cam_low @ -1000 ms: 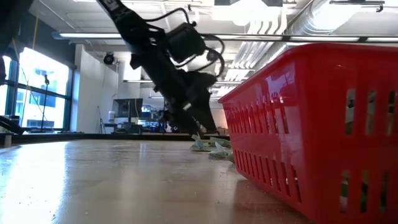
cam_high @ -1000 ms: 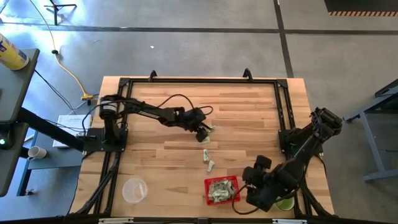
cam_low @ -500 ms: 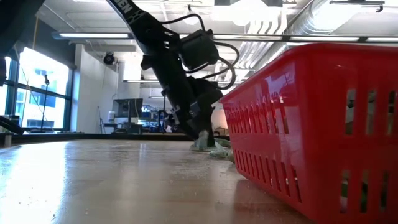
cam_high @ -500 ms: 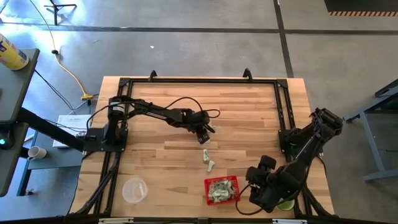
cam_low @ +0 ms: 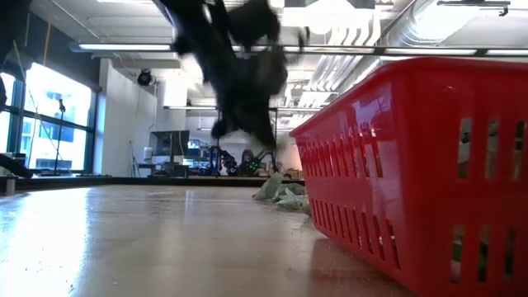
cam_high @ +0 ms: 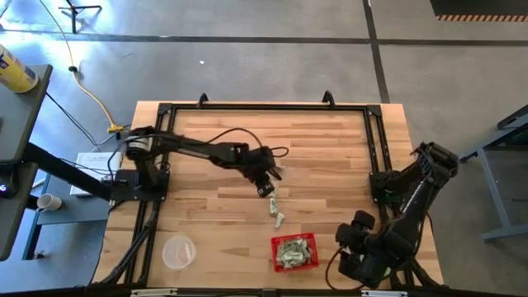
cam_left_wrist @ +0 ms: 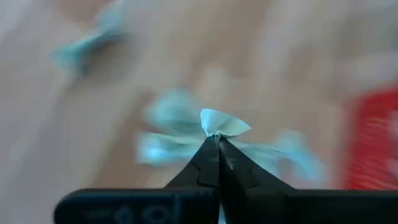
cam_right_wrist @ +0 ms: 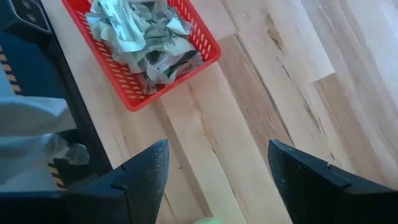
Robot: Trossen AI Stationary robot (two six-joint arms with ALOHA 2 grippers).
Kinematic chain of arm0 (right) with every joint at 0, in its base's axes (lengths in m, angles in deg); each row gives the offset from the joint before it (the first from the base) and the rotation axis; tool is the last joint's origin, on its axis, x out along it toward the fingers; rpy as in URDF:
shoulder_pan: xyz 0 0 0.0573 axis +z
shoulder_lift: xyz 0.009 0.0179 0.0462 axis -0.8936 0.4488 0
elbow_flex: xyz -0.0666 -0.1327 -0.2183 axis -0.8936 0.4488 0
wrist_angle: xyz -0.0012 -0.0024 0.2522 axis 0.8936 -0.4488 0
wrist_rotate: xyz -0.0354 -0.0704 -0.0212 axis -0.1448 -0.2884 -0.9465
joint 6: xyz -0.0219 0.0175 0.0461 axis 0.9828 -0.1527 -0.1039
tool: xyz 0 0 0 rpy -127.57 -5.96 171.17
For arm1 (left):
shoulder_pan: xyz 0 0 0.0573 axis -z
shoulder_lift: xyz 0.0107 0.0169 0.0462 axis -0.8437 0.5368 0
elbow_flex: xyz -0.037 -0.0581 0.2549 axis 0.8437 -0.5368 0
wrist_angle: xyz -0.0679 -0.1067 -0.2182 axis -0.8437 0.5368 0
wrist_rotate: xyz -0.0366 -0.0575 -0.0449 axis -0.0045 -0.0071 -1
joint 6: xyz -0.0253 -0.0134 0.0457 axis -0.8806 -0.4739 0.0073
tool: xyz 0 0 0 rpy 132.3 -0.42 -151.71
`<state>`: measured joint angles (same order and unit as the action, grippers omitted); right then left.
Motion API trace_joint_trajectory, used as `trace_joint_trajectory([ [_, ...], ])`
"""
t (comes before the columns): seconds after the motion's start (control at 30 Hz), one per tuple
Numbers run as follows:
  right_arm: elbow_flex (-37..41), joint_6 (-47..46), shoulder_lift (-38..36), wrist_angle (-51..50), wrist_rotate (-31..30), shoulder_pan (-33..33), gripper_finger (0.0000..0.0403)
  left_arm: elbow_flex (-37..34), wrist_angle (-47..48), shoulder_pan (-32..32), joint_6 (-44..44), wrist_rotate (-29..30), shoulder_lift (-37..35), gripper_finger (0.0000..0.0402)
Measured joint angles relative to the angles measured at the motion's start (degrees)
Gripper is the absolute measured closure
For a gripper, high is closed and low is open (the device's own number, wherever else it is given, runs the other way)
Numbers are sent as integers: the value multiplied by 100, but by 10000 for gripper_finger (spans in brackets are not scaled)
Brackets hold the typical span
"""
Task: Pick and place items into bin
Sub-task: Put the white stevia packet into the red bin
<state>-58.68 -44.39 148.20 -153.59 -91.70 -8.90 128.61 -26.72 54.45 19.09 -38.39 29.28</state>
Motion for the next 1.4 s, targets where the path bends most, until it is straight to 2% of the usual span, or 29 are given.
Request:
trace_joint_trajectory([
  [0.07,0,-111,-82,-52,-115,61,139,11,-270,237,-111,-282,-320,380],
  [0.17,0,-202,-199,-151,-247,138,139,19,-754,702,-456,-578,-520,379],
  [0.27,0,-208,-328,-232,-323,197,139,11,-1017,1308,-839,-621,-383,371],
  [0.43,0,-208,-526,-352,-355,264,139,45,-2082,2092,-1228,-655,129,379],
  [0.6,-2,-209,-600,-480,-342,261,139,722,-2132,2378,-1043,-529,711,376],
  [0.73,-2,-230,-600,-392,-252,258,139,1232,-1922,2421,-906,-670,1376,366],
  [0.83,-2,-232,-600,-197,-209,258,139,1451,-2028,2364,-893,-734,1496,354],
  [1.0,-2,-229,-598,22,-172,258,139,1510,-1680,2359,-896,-675,1471,303],
  [1.2,-2,-217,-598,-69,-230,247,139,1530,-1093,2266,-1358,-771,1319,195],
  [1.3,-2,-210,-596,-170,-261,139,139,1512,-415,2074,-1366,-865,1055,149],
  [1.4,-2,-78,-619,-252,-266,-111,139,1516,240,1887,-1053,-769,634,122],
])
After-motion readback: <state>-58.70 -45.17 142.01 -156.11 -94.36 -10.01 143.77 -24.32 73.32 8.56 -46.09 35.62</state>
